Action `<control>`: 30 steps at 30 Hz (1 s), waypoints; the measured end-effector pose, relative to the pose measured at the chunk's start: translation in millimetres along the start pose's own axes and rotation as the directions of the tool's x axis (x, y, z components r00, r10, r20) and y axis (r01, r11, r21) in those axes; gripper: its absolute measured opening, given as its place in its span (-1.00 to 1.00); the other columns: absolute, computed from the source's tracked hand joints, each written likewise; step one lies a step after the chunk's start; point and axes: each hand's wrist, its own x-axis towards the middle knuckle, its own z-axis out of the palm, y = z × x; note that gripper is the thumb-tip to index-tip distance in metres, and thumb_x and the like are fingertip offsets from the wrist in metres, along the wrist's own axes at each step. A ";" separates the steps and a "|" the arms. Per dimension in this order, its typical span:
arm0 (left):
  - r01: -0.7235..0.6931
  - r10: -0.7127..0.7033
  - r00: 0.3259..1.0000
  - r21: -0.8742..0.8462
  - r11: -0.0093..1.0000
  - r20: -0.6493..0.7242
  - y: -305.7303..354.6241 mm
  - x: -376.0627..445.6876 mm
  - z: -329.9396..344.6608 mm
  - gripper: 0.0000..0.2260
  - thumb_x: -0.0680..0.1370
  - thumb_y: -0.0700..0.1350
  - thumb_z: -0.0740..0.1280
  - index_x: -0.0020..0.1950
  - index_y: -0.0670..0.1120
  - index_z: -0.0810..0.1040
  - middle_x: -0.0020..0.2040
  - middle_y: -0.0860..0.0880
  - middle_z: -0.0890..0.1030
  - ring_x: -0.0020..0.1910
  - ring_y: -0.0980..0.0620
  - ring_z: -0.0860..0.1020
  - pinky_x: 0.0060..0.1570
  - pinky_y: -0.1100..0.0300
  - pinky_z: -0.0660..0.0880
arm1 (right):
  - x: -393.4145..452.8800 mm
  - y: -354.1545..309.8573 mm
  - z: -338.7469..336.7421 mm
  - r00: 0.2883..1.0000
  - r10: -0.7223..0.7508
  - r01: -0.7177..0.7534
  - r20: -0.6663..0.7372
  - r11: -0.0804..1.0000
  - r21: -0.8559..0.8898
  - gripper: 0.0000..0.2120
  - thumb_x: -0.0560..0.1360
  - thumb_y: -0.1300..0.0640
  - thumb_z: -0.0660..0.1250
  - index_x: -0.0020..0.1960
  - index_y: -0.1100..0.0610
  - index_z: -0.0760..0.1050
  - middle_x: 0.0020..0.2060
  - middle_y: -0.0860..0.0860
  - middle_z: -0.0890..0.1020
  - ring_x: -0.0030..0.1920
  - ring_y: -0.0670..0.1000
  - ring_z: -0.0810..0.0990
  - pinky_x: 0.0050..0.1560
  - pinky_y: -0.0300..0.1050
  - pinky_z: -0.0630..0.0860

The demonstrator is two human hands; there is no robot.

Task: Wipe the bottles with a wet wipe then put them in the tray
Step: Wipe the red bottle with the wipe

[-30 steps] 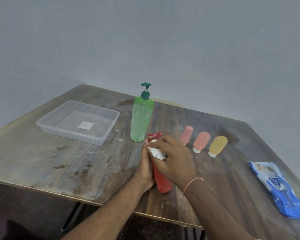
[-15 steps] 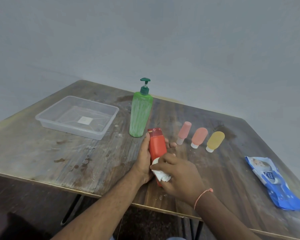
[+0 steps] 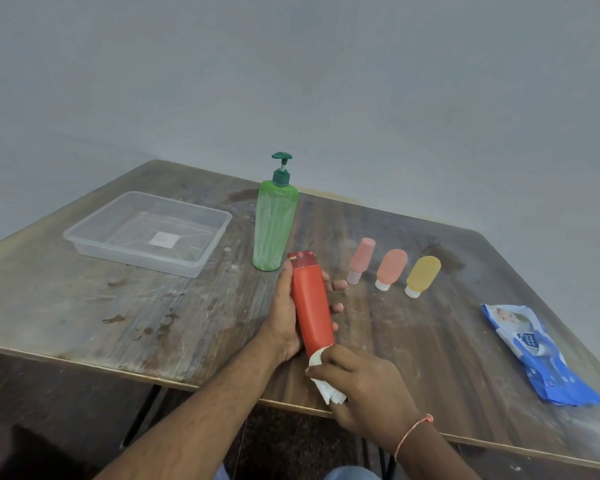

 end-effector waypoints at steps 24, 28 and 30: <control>-0.018 0.015 0.988 -0.021 1.000 -0.156 4.0 -3.2 11.8 -0.29 0.67 0.39 -0.01 0.08 -0.03 0.80 0.15 -0.21 0.75 0.09 -0.09 0.75 0.08 0.02 0.66 | 109.5 24.9 -1.5 0.812 0.539 -0.358 -0.223 0.762 0.540 -0.85 0.59 0.08 0.51 -0.10 -0.12 0.61 -0.14 -0.18 0.65 -0.05 -0.15 0.63 -0.10 -0.22 0.51; 0.008 -0.010 0.985 -0.012 1.000 -0.170 3.9 -3.5 12.1 -0.33 0.68 0.37 0.02 0.24 -0.08 0.74 0.25 -0.23 0.71 0.24 -0.11 0.70 0.14 0.03 0.64 | 126.4 21.1 -9.7 0.847 0.472 -0.330 -0.246 0.828 0.454 -0.95 0.60 0.09 0.49 0.02 -0.05 0.70 -0.17 -0.24 0.58 -0.06 -0.23 0.59 -0.07 -0.28 0.46; 0.014 -0.017 0.985 -0.017 1.000 -0.170 3.8 -3.3 12.1 -0.35 0.69 0.35 0.05 0.34 -0.10 0.67 0.29 -0.22 0.69 0.27 -0.12 0.69 0.15 0.03 0.65 | 130.1 17.9 -14.9 0.864 0.449 -0.312 -0.227 0.833 0.457 -0.89 0.60 0.09 0.50 0.09 -0.09 0.73 -0.13 -0.30 0.58 -0.01 -0.24 0.61 -0.01 -0.33 0.49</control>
